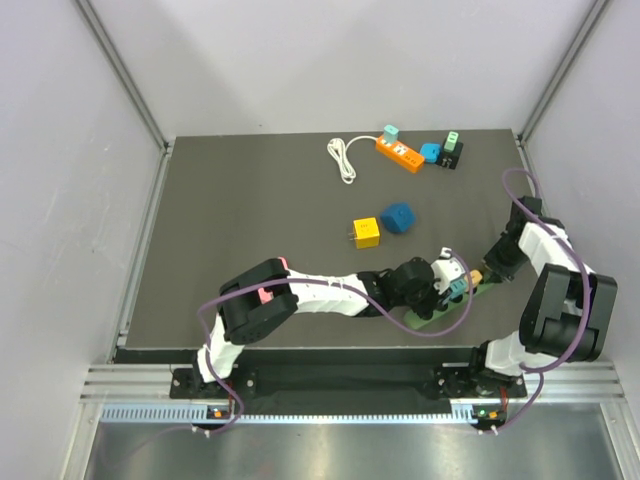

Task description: Pull the plug off the socket

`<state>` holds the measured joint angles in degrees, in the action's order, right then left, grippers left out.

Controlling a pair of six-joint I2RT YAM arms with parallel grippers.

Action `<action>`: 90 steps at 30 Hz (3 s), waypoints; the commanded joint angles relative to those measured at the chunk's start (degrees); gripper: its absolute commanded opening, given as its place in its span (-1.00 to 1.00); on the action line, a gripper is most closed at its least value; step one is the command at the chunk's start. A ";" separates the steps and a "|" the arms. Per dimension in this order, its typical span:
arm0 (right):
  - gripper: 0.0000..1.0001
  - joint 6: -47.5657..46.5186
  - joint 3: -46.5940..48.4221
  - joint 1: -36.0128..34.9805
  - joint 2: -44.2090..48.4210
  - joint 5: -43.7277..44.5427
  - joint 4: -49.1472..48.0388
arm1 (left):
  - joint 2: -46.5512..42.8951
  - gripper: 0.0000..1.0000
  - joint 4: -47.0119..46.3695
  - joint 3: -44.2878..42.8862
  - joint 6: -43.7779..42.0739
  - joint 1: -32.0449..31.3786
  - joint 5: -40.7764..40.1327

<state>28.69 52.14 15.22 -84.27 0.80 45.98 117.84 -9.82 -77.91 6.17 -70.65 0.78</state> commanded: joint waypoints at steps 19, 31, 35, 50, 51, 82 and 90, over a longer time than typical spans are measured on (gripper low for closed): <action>-0.59 4.89 -8.72 -2.13 -5.38 5.35 -7.39 | -5.42 -1.00 -13.09 4.06 2.67 -1.16 0.76; -0.59 5.06 -8.46 -2.13 -5.73 5.71 -6.78 | -5.43 -1.00 -15.57 3.90 -20.74 -8.27 -17.37; -0.59 5.06 -8.28 -2.21 -6.08 5.79 -6.86 | -4.90 -1.00 -14.18 3.21 -18.76 -8.01 -16.36; -0.56 3.22 -7.32 -2.13 -4.77 4.04 -6.25 | -23.00 -1.00 -7.42 13.75 11.73 9.63 11.52; -0.56 3.04 -7.14 -2.21 -4.42 4.12 -6.08 | -23.09 -1.00 -1.05 13.14 14.63 13.75 12.92; -0.53 1.28 -7.67 -2.22 -1.16 2.19 -5.37 | -16.67 0.37 24.67 11.73 15.71 35.59 10.40; -0.53 1.28 -7.23 -2.13 -1.60 2.19 -5.63 | -25.99 0.65 19.77 14.97 14.05 31.73 3.27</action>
<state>31.16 48.82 13.61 -82.02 1.37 36.42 98.50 14.44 -63.96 22.11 -36.14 6.76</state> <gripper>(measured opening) 0.236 0.829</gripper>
